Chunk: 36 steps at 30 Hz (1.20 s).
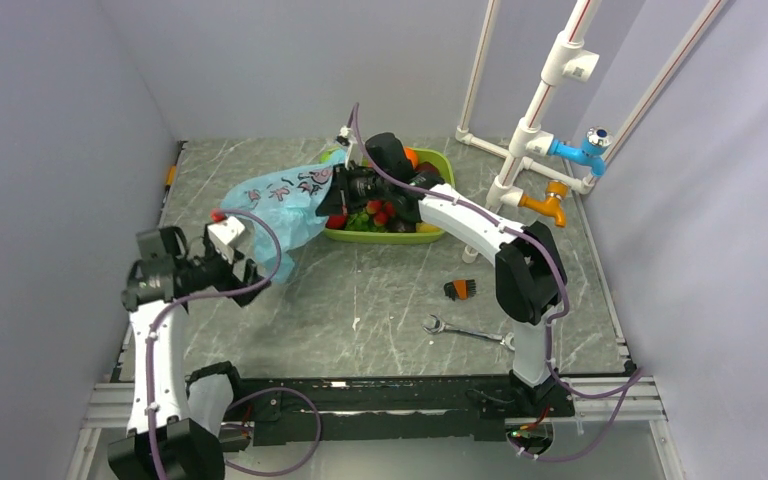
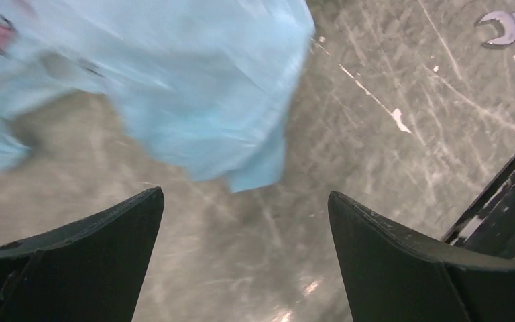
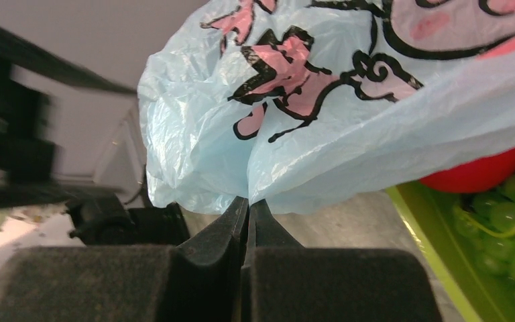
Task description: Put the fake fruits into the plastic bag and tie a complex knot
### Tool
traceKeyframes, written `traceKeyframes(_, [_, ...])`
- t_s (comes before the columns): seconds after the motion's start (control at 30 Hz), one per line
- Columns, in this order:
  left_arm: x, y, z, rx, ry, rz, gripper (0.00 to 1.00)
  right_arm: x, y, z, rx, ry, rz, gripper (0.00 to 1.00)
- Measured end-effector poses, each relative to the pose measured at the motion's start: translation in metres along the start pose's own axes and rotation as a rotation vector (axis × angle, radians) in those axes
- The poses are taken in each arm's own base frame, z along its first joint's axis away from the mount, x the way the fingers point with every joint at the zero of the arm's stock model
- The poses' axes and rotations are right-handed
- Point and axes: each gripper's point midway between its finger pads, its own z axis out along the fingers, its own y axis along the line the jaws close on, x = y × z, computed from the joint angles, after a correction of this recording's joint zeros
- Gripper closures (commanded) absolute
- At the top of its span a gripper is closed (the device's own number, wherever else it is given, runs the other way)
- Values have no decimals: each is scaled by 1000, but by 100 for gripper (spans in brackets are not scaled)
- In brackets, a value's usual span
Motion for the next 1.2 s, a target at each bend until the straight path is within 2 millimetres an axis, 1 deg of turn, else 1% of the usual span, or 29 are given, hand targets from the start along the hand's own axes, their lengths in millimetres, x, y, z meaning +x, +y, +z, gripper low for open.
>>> traceKeyframes(0.03, [15,-9,9,19,6,-32,1,-3,4,1,-10,-9,17,100])
traceKeyframes(0.1, [35,-17,23,25,15,-86,0,-9,10,1,-26,-27,45,100])
traceKeyframes(0.17, [46,-13,34,-30,11,-118,1,-15,15,1,-40,-46,66,100])
traceKeyframes(0.2, [47,-9,37,-69,1,-127,1,-17,16,1,-46,-52,77,100])
traceKeyframes(0.27, [45,3,38,-150,-25,-148,1,-19,19,1,-57,-57,93,100])
traceKeyframes(0.33, [35,21,37,-244,-67,-186,1,-19,22,1,-67,-57,105,100])
traceKeyframes(0.4, [25,33,35,-307,-110,-231,1,-20,23,1,-73,-59,111,100])
traceKeyframes(0.53, [9,43,32,-359,-185,-320,1,-22,26,0,-81,-62,122,100])
traceKeyframes(0.57, [4,45,32,-367,-206,-335,3,-23,27,0,-85,-64,128,100])
traceKeyframes(0.63, [-1,50,32,-389,-231,-361,22,-24,31,-1,-102,-66,138,100])
traceKeyframes(0.67, [1,54,33,-404,-228,-377,33,-25,34,-1,-113,-68,140,100])
traceKeyframes(0.7, [3,58,34,-416,-216,-398,47,-26,36,-2,-122,-69,142,100])
traceKeyframes(0.73, [6,63,36,-431,-199,-417,64,-27,38,-2,-130,-70,143,100])
traceKeyframes(0.77, [9,68,36,-445,-184,-436,85,-29,40,-4,-139,-70,143,100])
traceKeyframes(0.8, [14,73,37,-455,-168,-458,99,-32,44,-5,-149,-72,142,100])
traceKeyframes(0.9, [30,85,28,-498,-134,-496,100,-43,52,-10,-172,-87,132,100])
traceKeyframes(1.03, [38,90,6,-542,-116,-429,100,-59,57,-22,-182,-124,114,100])
traceKeyframes(1.1, [44,92,-8,-569,-101,-384,100,-66,57,-29,-180,-142,108,100])
traceKeyframes(1.2, [57,101,-33,-631,-72,-334,100,-75,56,-41,-171,-169,92,100])
